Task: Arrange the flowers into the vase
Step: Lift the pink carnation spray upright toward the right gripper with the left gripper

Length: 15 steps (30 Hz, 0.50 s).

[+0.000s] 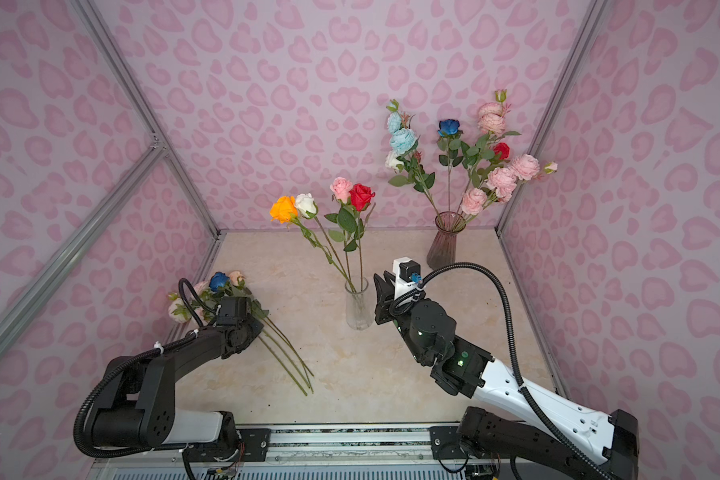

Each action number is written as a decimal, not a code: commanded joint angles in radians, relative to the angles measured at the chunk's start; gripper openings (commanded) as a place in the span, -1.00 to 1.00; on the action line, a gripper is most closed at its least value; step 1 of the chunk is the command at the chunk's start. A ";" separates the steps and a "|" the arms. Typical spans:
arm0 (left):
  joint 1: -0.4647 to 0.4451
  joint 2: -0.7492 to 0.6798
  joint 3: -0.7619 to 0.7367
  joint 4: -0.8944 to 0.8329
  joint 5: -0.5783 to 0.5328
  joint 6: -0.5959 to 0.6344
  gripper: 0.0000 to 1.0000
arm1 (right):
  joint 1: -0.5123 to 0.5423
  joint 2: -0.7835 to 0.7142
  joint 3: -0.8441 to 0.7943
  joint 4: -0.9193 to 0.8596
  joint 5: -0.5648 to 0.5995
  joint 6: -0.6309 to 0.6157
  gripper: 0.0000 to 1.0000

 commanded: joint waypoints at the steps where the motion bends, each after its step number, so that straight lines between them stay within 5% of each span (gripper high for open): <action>1: 0.000 0.011 0.006 0.000 -0.002 -0.003 -0.63 | 0.002 -0.010 -0.009 0.001 0.024 -0.002 -0.48; 7: -0.025 -0.041 0.033 -0.056 -0.009 0.019 -0.87 | 0.002 -0.011 -0.001 -0.004 0.033 -0.005 -0.47; 15: -0.134 -0.294 0.064 -0.210 -0.134 0.035 -0.94 | 0.001 -0.002 0.018 -0.018 0.038 -0.004 -0.42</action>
